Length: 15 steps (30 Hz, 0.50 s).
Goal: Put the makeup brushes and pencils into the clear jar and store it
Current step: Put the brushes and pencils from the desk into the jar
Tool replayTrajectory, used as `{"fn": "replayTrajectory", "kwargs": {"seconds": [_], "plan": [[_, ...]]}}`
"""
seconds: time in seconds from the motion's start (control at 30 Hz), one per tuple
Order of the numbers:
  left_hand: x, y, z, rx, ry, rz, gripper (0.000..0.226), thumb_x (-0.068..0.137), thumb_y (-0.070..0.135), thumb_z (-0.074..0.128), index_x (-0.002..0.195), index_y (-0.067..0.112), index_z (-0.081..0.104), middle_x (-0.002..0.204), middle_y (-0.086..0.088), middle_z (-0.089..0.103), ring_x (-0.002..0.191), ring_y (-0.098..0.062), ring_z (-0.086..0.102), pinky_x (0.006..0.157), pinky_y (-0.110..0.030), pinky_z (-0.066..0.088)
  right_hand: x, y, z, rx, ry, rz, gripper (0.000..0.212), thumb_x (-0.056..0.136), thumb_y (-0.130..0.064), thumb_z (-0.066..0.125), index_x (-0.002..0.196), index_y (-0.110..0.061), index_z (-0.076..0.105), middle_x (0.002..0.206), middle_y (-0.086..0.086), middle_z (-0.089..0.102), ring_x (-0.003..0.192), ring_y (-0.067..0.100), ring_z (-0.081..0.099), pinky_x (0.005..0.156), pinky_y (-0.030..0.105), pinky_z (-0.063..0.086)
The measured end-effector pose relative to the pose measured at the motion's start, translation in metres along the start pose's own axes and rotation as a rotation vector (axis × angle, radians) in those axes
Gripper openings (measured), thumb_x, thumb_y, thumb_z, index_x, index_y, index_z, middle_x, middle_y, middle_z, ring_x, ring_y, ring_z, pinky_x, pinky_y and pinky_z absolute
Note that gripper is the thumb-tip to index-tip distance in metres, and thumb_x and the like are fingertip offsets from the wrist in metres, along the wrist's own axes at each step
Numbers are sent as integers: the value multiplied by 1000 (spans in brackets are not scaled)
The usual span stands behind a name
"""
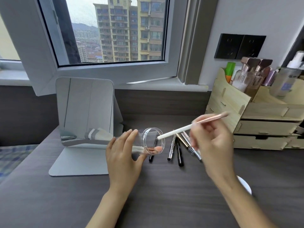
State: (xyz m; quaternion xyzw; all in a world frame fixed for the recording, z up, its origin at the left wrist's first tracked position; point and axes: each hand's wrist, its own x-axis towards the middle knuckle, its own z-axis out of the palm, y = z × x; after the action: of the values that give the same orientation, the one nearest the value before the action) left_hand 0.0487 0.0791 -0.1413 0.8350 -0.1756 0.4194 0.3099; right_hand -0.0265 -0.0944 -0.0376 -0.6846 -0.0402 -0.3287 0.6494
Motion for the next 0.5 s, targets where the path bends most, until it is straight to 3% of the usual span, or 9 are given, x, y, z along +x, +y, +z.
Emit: {"fn": "replayTrajectory", "kwargs": {"seconds": [0.17, 0.3, 0.4, 0.43, 0.5], "plan": [[-4, 0, -4, 6, -45, 27, 80, 56, 22, 89, 124, 21, 47, 123, -5, 63, 115, -15, 51, 103, -41, 35, -20, 30, 16, -275, -213, 120, 21, 78, -9, 70, 76, -28, 60, 60, -8, 64, 57, 19, 62, 51, 31, 47], [-5, 0, -4, 19, -60, 43, 80, 57, 21, 88, 125, 21, 46, 123, -6, 63, 115, -16, 52, 102, -44, 36, -32, 37, 19, -198, -194, 177, 21, 75, -10, 76, 71, -21, 59, 64, 6, 69, 52, 16, 61, 43, 29, 47], [-6, -2, -3, 28, -45, 52, 78, 58, 21, 88, 124, 20, 47, 122, -6, 63, 114, -17, 53, 99, -46, 39, -30, 36, 11, -112, -350, 283, 6, 81, -15, 72, 81, -21, 70, 67, 4, 72, 54, 12, 63, 43, 25, 47], [-5, -3, -2, 27, -32, 46, 76, 58, 21, 88, 123, 19, 49, 121, -7, 63, 114, -17, 52, 99, -47, 39, -26, 37, 7, -95, -356, 306, 7, 85, -15, 67, 82, -20, 71, 64, 2, 71, 51, 10, 61, 43, 23, 45], [-4, -4, -2, 23, -4, 30, 71, 61, 25, 86, 122, 18, 50, 120, -7, 64, 113, -16, 52, 98, -48, 40, -11, 48, -4, -216, -201, 276, 17, 89, -15, 61, 76, -18, 71, 58, 0, 70, 49, 9, 58, 46, 22, 44]]}}
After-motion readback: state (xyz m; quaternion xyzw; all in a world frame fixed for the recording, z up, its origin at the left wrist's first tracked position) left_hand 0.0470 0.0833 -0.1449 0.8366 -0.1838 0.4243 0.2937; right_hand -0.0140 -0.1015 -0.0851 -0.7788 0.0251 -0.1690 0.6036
